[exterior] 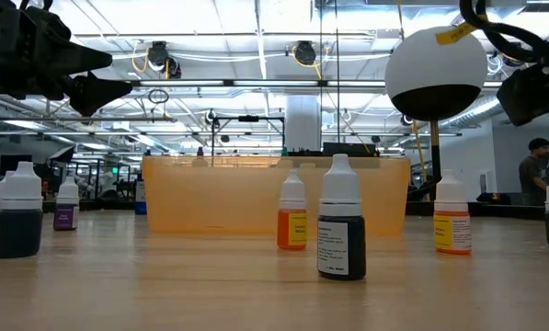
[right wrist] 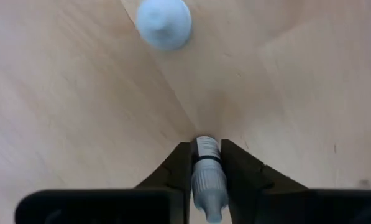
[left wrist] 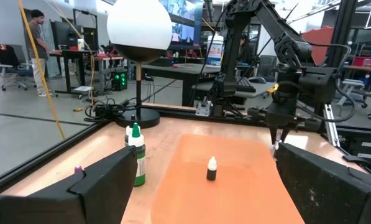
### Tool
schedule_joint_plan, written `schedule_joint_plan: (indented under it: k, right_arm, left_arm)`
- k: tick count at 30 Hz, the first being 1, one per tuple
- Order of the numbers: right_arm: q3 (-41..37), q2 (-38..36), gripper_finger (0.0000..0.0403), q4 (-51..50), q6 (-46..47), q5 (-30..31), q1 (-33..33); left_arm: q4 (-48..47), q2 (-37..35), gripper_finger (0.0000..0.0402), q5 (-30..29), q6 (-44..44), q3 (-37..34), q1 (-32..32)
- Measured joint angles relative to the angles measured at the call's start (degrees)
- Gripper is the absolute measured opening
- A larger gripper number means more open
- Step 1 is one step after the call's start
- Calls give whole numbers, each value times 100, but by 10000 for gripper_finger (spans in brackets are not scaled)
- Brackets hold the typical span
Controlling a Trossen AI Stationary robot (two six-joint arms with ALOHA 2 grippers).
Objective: Pick & Place food coloring
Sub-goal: Put the small red food coloring bottle into the orange bin
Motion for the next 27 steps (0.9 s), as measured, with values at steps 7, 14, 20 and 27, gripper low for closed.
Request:
schedule_joint_plan:
  k: [7,14,20,27]
  right_arm:
    - [111,-343,50,-282,-136,234,-4]
    - [874,-1172,50,-1400,-419,1659,-58]
    - [1715,-1632,50,-1480,-1820,2639,-676]
    - [3034,-1166,50,-812,-4026,2435,-1751]
  left_arm:
    - [0,0,379,0,0,0,-1]
    - [-2,0,379,0,0,0,-1]
    - [-2,0,379,0,-1,-1,-1]
    - [0,0,379,0,0,0,-1]
